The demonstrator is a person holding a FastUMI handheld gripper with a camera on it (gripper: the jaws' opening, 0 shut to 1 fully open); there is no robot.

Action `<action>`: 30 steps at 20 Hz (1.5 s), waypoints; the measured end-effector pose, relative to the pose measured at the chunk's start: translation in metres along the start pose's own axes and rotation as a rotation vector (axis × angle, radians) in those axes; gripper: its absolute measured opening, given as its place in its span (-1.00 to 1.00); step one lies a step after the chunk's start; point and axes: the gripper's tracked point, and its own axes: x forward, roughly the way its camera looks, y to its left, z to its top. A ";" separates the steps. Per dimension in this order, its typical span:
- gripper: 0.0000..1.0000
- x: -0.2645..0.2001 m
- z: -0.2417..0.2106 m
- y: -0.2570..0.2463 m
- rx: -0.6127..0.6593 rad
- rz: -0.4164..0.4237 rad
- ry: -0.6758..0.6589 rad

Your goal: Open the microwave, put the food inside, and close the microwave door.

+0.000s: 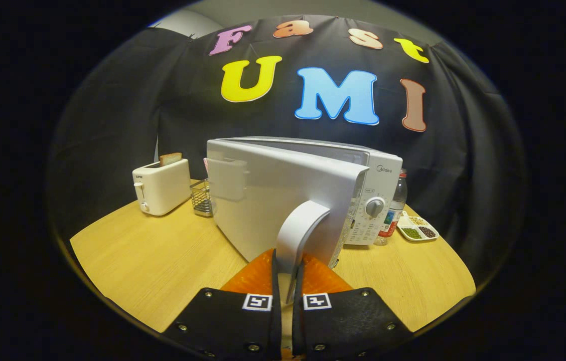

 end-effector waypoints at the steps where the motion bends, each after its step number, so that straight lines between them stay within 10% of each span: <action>1: -0.82 -0.005 -0.002 0.010 -0.004 0.012 0.001; 11: -0.63 -0.066 -0.028 0.122 -0.106 0.222 0.038; 17: 0.89 -0.109 -0.023 0.149 -0.127 0.373 0.023; 30: 0.90 -0.110 -0.036 0.025 0.036 0.138 0.081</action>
